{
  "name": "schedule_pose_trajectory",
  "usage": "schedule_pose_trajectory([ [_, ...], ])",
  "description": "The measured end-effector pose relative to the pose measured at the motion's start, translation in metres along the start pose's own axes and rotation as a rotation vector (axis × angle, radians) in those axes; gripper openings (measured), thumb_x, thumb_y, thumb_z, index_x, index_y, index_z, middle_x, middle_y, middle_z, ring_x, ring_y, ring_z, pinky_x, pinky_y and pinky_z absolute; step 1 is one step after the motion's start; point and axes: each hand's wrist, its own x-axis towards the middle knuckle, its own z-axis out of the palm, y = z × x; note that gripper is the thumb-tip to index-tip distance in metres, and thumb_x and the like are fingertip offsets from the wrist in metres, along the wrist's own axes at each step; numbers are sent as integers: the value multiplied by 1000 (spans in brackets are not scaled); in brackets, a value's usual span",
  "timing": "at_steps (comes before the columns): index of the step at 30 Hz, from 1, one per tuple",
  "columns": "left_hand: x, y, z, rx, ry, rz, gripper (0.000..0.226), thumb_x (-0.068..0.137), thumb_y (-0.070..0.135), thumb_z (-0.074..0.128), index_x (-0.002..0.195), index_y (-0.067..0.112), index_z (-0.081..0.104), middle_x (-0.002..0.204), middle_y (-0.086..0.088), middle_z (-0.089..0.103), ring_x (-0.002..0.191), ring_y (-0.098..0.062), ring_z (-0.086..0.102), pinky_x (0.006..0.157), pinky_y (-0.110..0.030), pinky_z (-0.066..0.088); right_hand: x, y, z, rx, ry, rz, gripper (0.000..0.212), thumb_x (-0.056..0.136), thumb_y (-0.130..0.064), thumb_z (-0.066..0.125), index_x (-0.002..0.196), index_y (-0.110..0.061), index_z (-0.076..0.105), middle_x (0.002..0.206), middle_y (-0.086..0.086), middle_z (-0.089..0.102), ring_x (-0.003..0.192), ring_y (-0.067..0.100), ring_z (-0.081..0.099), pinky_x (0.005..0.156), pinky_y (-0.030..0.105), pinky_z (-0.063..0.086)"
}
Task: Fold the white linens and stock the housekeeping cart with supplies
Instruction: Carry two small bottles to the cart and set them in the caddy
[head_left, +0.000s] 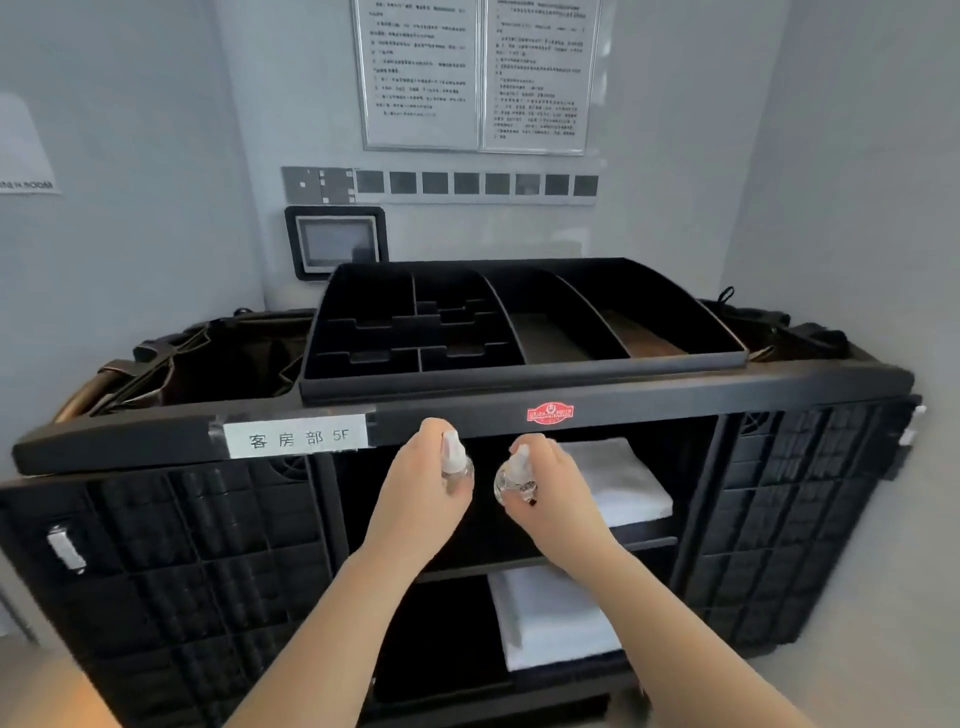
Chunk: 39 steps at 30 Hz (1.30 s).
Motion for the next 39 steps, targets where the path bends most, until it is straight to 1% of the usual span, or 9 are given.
schedule_pose_trajectory([
  [3, 54, -15, 8, -14, 16, 16, 37, 82, 24, 70, 87, 37, 37, 73, 16, 53, 80, 4, 56, 56, -4, 44, 55, 5, 1, -2, -14, -40, 36, 90, -20, 63, 122, -19, 46, 123, -3, 50, 103, 12, 47, 79, 14, 36],
  [7, 127, -37, 20, -30, 36, 35, 48, 79, 23, 74, 88, 45, 32, 76, 21, 48, 88, 23, 43, 64, 8, 32, 131, 11, 2, 16, 6, -48, 36, 90, -20, 64, 122, -20, 47, 122, -3, 51, 103, 13, 50, 81, 18, 43],
  [14, 257, -88, 34, -24, 25, 116, 49, 77, 23, 78, 99, 40, 36, 83, 26, 45, 74, 6, 52, 60, 10, 30, 270, 27, 7, 49, 118, -76, 39, 87, -18, 69, 121, -19, 49, 117, -1, 54, 104, 15, 53, 94, 34, 50],
  [18, 327, -118, 52, -13, -33, 134, 51, 76, 24, 78, 97, 42, 35, 84, 25, 47, 75, 6, 52, 49, -5, 38, 344, 34, 18, 39, 134, -101, 35, 86, -17, 69, 115, -19, 50, 111, -1, 57, 101, 15, 55, 90, 36, 52],
  [22, 378, -146, 83, 35, -149, 129, 44, 77, 26, 75, 98, 37, 39, 84, 19, 51, 74, 0, 54, 56, -10, 37, 399, 41, 37, -29, 67, -82, 40, 83, -16, 72, 116, -21, 50, 109, -2, 59, 100, 15, 57, 88, 32, 52],
  [26, 402, -168, 116, 97, -303, 110, 43, 76, 24, 75, 102, 31, 41, 88, 10, 55, 76, -6, 57, 66, -26, 53, 433, 55, 58, -117, -103, -75, 40, 83, -13, 70, 116, -22, 50, 97, -4, 59, 83, 12, 56, 67, 18, 42],
  [29, 407, -180, 136, 144, -339, 93, 36, 76, 24, 72, 98, 26, 44, 80, 8, 57, 70, -8, 58, 66, -37, 57, 450, 64, 72, -202, -203, -78, 33, 83, -13, 68, 108, -21, 48, 87, -4, 57, 76, 15, 55, 57, 18, 35],
  [35, 401, -195, 153, 237, -385, 69, 21, 81, 22, 62, 94, 23, 46, 72, 4, 57, 62, -13, 59, 59, -41, 57, 462, 71, 92, -274, -345, -60, 32, 82, -11, 68, 97, -21, 41, 83, 1, 55, 66, 13, 52, 53, 21, 35],
  [39, 393, -200, 153, 201, -402, 21, 19, 82, 22, 61, 93, 23, 46, 72, 2, 58, 62, -16, 61, 57, -41, 57, 461, 73, 99, -327, -374, -73, 37, 81, -11, 70, 108, -17, 45, 100, 4, 53, 82, 18, 53, 62, 22, 38],
])
